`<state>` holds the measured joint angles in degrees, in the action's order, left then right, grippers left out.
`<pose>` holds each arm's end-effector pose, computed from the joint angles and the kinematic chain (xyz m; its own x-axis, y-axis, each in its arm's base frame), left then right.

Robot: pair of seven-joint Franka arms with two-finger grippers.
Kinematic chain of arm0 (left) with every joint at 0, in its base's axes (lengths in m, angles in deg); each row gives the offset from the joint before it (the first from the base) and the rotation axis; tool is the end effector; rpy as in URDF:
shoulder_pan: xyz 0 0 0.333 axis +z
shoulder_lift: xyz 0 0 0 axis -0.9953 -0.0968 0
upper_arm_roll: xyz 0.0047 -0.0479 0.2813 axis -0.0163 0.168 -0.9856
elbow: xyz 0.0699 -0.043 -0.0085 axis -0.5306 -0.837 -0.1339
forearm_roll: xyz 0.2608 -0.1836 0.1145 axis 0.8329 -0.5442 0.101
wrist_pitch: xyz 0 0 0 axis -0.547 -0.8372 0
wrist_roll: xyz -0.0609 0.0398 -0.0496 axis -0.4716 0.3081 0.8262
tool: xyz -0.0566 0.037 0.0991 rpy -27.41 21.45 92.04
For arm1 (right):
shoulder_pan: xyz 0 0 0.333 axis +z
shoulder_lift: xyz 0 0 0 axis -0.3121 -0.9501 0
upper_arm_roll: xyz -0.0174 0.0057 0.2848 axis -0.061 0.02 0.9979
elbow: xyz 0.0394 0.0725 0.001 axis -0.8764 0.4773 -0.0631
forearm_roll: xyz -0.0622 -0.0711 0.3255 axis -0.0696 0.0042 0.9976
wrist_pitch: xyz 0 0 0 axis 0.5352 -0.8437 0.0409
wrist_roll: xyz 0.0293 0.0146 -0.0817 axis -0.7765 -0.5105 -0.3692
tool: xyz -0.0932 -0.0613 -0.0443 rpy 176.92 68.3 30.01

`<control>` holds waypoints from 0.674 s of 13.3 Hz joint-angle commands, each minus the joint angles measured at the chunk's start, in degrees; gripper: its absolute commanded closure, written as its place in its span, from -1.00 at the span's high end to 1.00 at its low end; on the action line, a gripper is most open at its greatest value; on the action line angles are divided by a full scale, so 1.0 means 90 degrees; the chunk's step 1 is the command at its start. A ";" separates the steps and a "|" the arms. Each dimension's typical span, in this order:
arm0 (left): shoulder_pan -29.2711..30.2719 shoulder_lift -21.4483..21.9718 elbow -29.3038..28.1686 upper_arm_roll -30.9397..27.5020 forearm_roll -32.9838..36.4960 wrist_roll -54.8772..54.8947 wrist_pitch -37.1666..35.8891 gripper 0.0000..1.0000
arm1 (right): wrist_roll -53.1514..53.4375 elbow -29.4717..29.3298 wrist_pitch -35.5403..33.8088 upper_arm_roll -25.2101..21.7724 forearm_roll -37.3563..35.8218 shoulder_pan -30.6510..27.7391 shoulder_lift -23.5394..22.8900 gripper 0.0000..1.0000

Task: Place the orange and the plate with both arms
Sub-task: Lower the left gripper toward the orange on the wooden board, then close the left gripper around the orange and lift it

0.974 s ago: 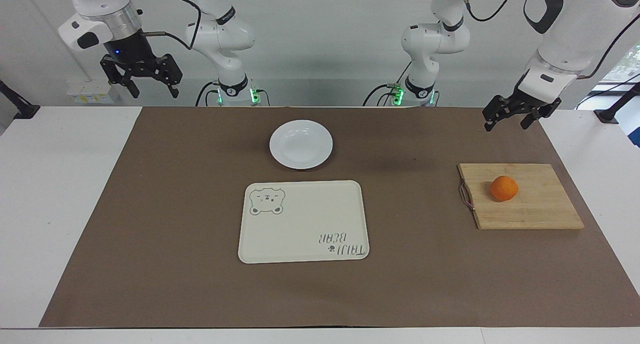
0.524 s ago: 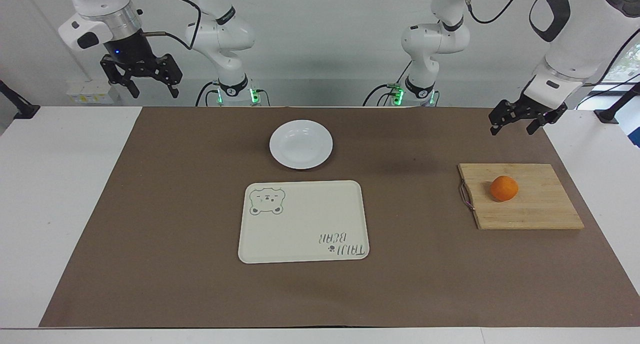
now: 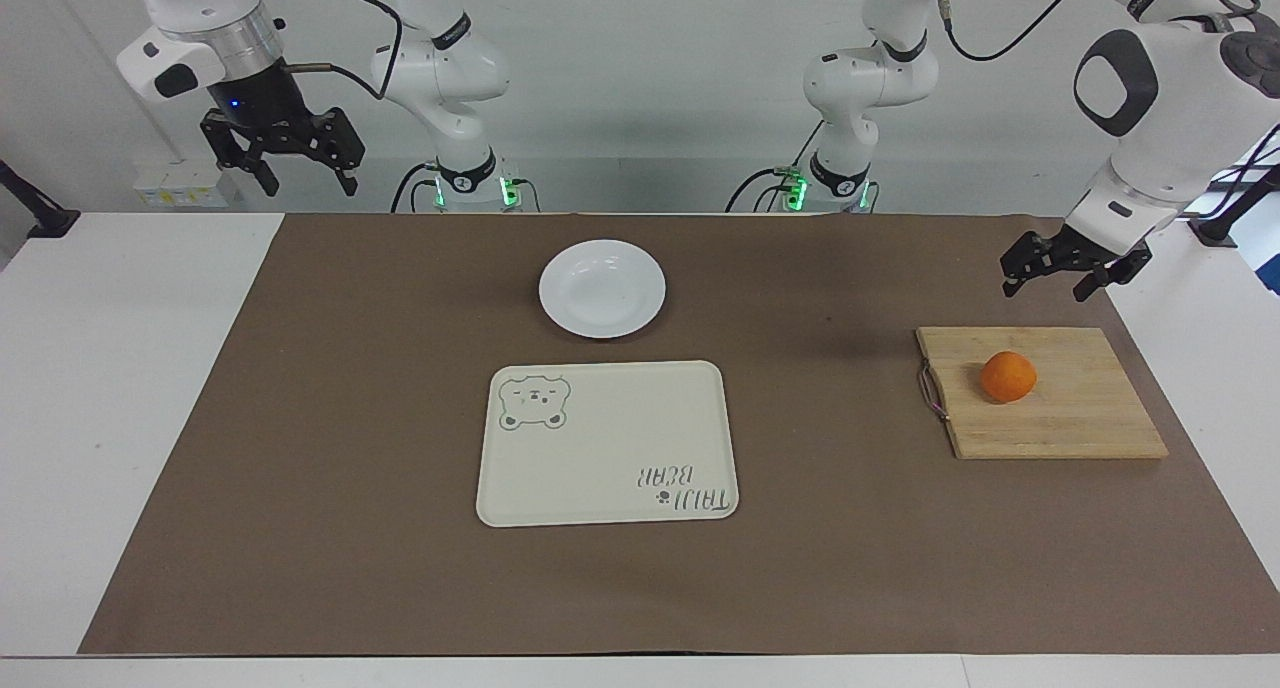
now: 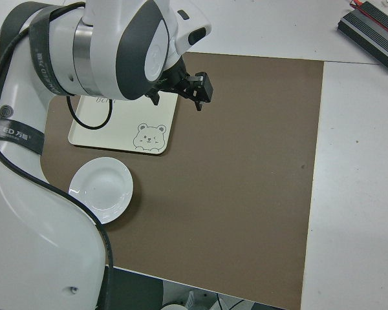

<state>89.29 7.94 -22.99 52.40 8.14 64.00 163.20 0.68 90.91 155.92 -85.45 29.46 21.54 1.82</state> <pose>0.5135 0.0449 0.5004 0.9856 -0.1677 -0.0233 -0.1677 -0.9858 -0.0012 0.4615 -0.0214 0.6191 0.9995 -0.0309 -0.0005 -0.0309 -0.9994 -0.0173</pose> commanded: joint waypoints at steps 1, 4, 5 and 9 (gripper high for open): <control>0.0222 0.0090 -0.0640 0.0037 -0.0055 0.0304 0.0730 1.00 | 0.0001 0.0102 0.0079 0.0051 -0.0078 -0.0050 0.0072 1.00; 0.0389 -0.0173 -0.0905 0.0037 -0.0055 0.0461 0.1249 1.00 | 0.0001 0.0102 0.0079 0.0051 -0.0078 -0.0050 0.0072 1.00; 0.0447 -0.0290 -0.0934 0.0037 -0.0065 0.0461 0.1356 1.00 | 0.0001 0.0092 0.0079 0.0051 -0.0088 -0.0050 0.0072 1.00; 0.0565 -0.0642 -0.1139 0.0037 -0.0211 0.0763 0.1961 1.00 | 0.0001 0.0102 0.0079 0.0051 -0.0078 -0.0050 0.0072 1.00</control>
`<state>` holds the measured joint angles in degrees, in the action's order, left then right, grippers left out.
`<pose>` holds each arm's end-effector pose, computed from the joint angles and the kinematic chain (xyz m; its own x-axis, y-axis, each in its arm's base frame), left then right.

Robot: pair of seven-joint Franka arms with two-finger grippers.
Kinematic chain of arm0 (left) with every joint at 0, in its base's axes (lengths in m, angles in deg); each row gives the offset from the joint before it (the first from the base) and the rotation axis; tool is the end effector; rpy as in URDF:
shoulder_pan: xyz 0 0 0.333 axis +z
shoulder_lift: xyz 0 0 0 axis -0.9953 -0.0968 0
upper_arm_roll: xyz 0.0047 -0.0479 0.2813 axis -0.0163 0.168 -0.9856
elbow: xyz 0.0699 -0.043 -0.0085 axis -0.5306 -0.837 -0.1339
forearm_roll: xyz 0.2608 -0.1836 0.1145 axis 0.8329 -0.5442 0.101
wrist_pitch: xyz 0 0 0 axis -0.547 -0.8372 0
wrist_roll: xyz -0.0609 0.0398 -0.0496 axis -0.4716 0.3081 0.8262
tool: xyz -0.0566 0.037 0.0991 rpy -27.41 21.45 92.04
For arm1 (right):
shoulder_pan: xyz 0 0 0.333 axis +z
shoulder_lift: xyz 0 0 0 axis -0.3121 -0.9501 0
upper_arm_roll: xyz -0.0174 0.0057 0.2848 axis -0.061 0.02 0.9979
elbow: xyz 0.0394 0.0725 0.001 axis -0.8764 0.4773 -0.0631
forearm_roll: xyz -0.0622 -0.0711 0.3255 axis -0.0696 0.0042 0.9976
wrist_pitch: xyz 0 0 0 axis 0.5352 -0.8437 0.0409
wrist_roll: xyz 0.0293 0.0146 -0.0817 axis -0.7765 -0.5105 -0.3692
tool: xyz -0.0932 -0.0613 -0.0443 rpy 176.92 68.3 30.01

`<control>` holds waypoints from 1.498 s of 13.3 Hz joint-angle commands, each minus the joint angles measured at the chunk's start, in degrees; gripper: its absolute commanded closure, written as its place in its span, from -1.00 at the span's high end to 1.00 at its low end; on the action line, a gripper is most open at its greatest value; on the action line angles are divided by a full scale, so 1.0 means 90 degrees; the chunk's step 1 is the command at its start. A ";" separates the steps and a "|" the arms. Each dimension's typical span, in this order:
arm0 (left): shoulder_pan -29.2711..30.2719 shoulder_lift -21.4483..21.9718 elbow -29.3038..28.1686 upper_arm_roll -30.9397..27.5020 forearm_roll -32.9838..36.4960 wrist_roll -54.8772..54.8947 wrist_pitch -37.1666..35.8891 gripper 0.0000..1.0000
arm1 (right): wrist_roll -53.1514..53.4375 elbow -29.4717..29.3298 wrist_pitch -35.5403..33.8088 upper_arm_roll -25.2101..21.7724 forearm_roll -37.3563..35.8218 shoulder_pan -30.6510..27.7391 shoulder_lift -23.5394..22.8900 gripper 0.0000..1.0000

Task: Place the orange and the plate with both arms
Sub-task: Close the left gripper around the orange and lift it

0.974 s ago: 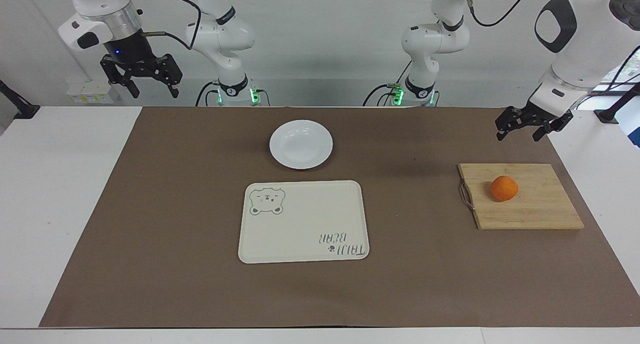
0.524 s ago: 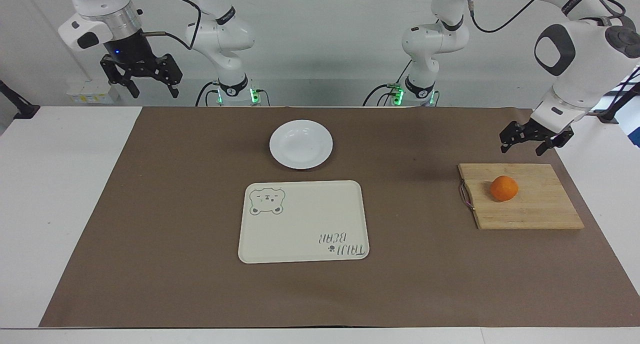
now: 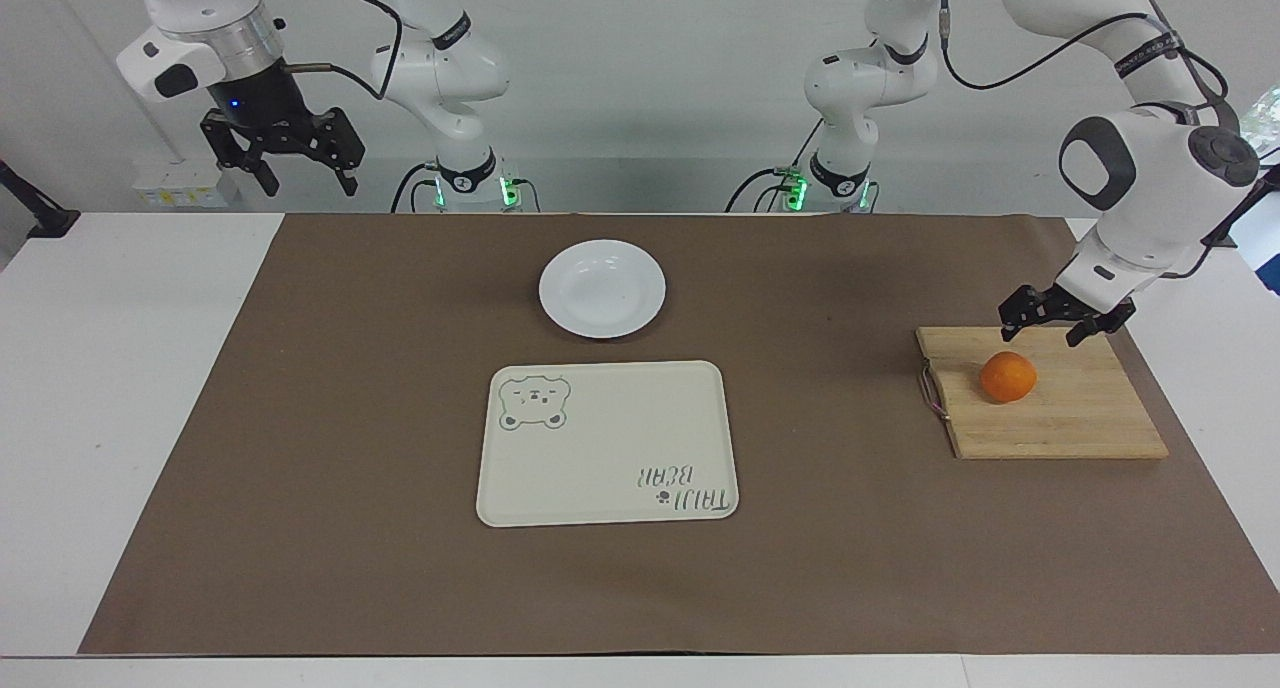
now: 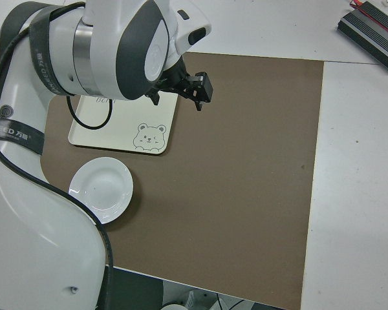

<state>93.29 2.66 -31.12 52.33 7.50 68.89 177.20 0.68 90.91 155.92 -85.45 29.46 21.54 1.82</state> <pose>0.5281 0.0832 0.4129 0.9839 -0.1786 -0.0102 -0.1785 -0.9839 0.0071 0.4615 -0.0214 0.6191 0.9995 -0.0309 -0.0005 -0.0309 -0.9994 -0.0173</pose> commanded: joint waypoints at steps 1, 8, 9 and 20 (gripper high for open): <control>0.0130 -0.0075 -0.0314 0.0045 -0.0140 0.0220 0.0553 1.00 | 0.0001 0.0102 0.0079 0.0051 -0.0078 -0.0060 0.0072 1.00; 0.0150 -0.0445 -0.0968 0.0045 -0.0140 0.0211 0.1577 1.00 | 0.0001 0.0102 0.0079 0.0051 -0.0078 -0.0060 0.0072 1.00; 0.0150 -0.0475 -0.1066 0.0045 -0.0140 0.0220 0.1696 1.00 | 0.0001 0.0102 0.0079 0.0051 -0.0078 -0.0060 0.0072 1.00; 0.0092 -0.0583 -0.0289 0.0045 -0.0267 0.0153 0.0938 -1.00 | 0.0001 0.0102 0.0079 0.0051 -0.0078 -0.0050 0.0072 1.00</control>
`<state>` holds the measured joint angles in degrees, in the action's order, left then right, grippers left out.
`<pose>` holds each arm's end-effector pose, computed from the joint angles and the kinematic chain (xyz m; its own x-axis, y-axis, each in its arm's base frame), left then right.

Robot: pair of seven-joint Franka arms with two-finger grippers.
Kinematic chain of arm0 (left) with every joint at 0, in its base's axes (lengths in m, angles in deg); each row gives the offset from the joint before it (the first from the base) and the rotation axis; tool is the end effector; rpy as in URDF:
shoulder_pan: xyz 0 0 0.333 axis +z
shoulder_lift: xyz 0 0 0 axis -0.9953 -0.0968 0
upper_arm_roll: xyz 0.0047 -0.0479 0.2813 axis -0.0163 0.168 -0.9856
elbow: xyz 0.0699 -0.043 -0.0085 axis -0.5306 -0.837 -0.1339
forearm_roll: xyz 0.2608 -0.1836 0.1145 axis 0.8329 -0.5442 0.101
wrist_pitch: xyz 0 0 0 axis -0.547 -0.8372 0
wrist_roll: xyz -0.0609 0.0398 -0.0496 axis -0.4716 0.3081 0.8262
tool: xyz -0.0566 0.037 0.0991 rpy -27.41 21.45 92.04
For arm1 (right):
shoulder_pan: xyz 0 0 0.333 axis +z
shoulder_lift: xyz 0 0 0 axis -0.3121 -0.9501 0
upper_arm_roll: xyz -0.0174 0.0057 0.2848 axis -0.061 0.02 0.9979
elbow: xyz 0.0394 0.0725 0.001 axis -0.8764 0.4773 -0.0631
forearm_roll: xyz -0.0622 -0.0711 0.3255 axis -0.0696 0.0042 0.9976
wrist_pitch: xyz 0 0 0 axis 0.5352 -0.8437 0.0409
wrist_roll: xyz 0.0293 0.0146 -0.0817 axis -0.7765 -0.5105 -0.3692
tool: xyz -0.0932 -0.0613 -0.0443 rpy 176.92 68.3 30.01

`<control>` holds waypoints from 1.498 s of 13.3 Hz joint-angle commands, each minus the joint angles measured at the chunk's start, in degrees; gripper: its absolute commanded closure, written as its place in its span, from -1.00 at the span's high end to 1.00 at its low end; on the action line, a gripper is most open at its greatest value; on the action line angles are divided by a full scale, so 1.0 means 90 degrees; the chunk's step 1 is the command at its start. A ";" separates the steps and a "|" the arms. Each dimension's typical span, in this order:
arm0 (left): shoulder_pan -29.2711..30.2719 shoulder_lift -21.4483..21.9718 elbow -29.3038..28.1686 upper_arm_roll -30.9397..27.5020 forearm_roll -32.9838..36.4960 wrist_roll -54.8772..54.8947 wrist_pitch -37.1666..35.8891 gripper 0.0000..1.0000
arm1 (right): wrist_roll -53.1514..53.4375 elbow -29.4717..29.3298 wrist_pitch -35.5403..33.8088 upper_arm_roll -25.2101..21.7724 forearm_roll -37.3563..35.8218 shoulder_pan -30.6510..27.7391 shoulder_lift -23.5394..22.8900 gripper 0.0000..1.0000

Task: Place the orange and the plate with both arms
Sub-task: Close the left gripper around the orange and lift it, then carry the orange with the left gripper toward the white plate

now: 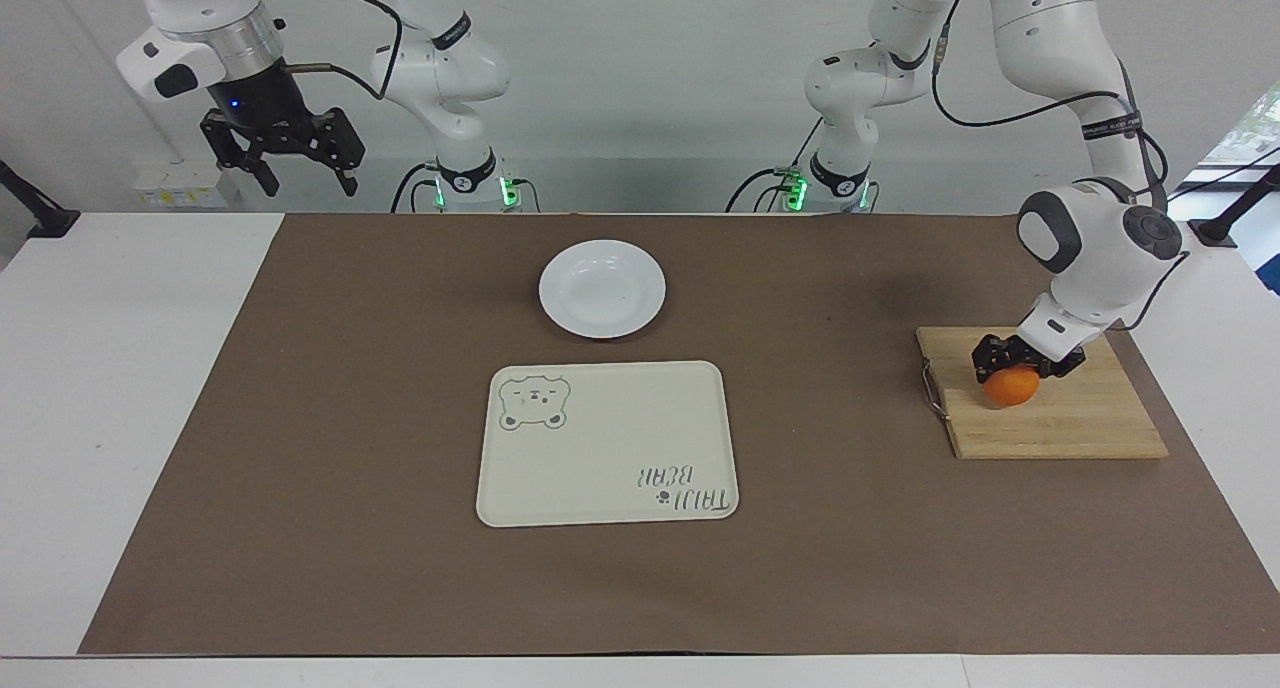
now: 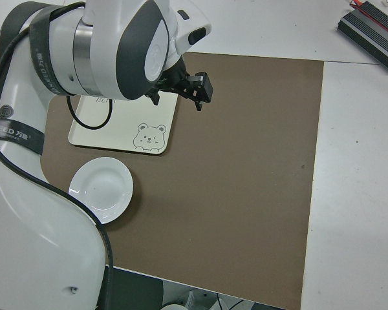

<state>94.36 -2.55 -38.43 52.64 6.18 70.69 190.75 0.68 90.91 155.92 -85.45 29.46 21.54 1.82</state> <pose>0.5300 0.0901 0.3327 0.9834 -0.1812 0.0132 -0.1814 -0.9832 0.0182 0.4615 -0.0214 0.6191 0.9995 -0.0309 -0.0005 -0.0309 -0.9994 -0.0173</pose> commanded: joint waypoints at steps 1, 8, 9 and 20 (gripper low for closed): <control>-0.0046 0.0015 0.0759 0.0040 -0.0111 -0.0241 -0.0889 -1.00 | 0.0001 0.0092 0.0079 0.0051 -0.0078 -0.0050 0.0072 1.00; -0.0699 0.0425 0.2243 0.0080 0.0124 -0.2222 -0.3086 -1.00 | 0.0001 0.0092 0.0079 0.0051 -0.0078 -0.0060 0.0072 1.00; -0.0759 0.0493 0.2410 0.0089 0.0134 -0.2458 -0.3409 -1.00 | 0.0001 0.0092 0.0079 0.0051 -0.0078 -0.0050 0.0072 1.00; -0.1752 0.1363 0.2607 0.0773 0.0075 -0.4116 -0.4399 -1.00 | 0.0001 0.0102 0.0079 0.0051 -0.0078 -0.0050 0.0072 1.00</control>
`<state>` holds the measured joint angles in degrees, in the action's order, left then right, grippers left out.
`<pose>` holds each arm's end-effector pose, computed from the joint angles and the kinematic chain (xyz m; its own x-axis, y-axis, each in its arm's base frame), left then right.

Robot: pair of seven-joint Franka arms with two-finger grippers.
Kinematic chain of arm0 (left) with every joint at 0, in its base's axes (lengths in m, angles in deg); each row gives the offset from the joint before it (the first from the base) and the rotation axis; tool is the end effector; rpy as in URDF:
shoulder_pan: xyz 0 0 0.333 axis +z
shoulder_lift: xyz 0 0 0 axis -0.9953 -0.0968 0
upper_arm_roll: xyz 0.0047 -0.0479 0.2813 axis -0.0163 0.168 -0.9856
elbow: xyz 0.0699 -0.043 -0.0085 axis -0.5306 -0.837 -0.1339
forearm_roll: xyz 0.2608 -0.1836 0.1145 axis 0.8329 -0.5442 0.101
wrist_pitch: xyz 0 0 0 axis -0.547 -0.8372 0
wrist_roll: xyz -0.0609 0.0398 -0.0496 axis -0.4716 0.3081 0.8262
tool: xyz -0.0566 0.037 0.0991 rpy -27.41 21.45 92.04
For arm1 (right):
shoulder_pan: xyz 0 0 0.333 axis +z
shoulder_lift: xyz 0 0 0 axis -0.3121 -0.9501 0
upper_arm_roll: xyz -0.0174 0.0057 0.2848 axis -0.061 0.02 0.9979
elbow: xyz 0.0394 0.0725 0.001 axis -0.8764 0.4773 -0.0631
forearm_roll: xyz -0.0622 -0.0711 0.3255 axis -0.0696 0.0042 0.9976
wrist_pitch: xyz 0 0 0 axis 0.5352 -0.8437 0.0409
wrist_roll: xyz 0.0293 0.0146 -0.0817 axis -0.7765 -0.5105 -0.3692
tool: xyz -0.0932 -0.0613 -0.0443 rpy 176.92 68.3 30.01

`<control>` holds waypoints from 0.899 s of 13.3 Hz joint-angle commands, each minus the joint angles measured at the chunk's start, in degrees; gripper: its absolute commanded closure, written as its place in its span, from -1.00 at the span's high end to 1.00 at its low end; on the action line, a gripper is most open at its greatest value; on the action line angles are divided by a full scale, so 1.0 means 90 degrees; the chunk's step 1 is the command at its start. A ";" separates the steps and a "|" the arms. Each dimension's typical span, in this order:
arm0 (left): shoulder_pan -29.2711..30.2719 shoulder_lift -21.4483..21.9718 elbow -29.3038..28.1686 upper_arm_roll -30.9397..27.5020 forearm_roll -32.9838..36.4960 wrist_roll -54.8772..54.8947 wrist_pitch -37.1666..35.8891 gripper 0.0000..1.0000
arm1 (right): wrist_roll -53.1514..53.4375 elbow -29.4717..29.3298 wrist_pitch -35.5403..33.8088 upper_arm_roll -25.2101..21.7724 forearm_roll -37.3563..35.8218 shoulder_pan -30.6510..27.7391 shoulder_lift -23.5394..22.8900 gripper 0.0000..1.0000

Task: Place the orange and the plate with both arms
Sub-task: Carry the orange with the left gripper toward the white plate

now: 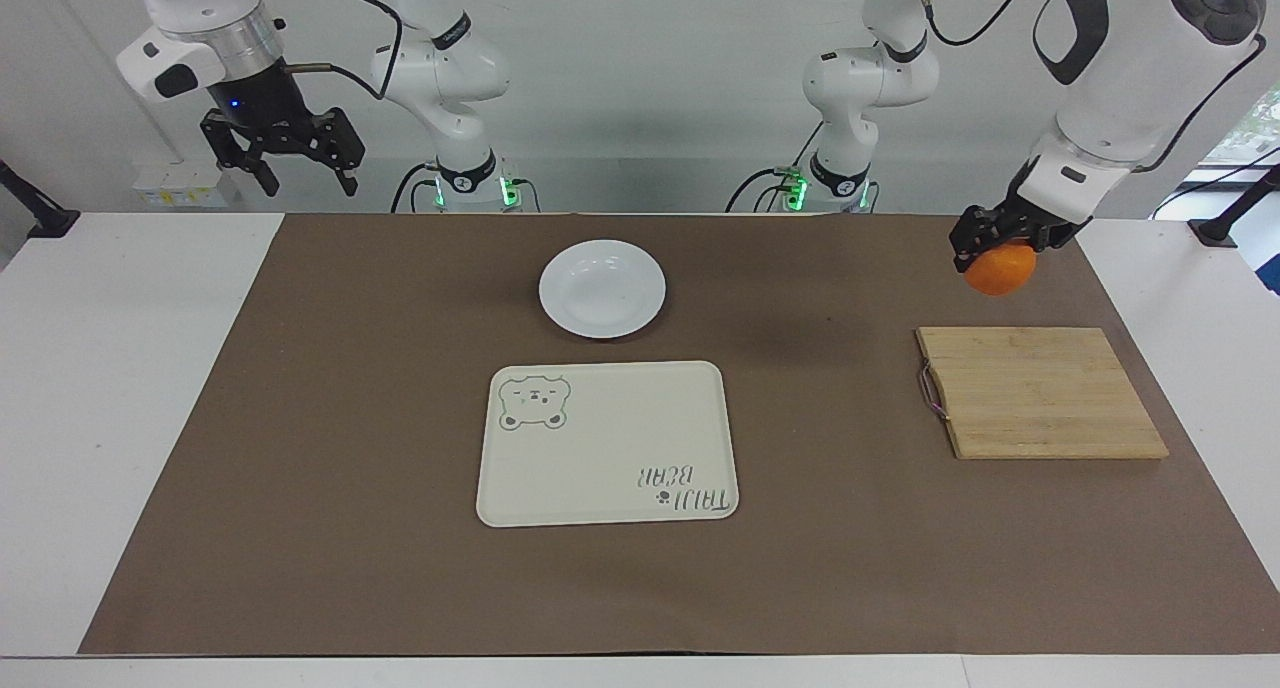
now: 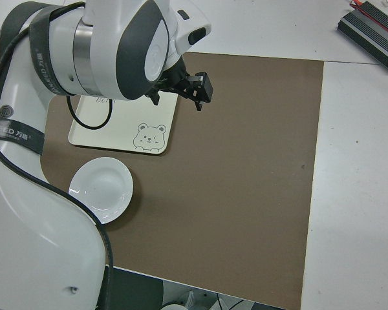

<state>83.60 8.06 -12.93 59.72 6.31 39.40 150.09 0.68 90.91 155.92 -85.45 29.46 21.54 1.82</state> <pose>0.4967 -0.0728 0.5563 0.9964 0.0348 -0.0770 0.0361 -0.9992 0.0152 0.4615 -0.0214 0.6191 0.9995 -0.0309 -0.0005 -0.0309 -0.9994 -0.0173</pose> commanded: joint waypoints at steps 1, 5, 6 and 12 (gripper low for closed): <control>-0.0918 0.0175 -0.0226 -0.0014 0.0041 -0.0962 0.0158 -1.00 | 0.0001 0.0092 0.0079 0.0051 -0.0078 -0.0050 0.0072 1.00; -0.2071 0.0165 -0.0528 -0.0004 -0.0057 -0.2154 0.0655 -1.00 | -0.0009 0.0092 0.0079 0.0051 -0.0078 -0.0050 0.0072 1.00; -0.2315 0.0174 -0.0722 -0.0004 -0.0173 -0.2408 0.0820 -1.00 | 0.0001 0.0102 0.0079 0.0051 -0.0078 -0.0050 0.0072 1.00; -0.3585 0.0155 -0.2217 -0.0004 -0.0262 -0.3484 0.2558 -1.00 | 0.0001 0.0092 0.0079 0.0051 -0.0078 -0.0060 0.0072 1.00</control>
<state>54.79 7.92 -27.56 60.80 4.62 10.13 167.96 0.68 90.91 155.92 -85.45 29.46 21.54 1.82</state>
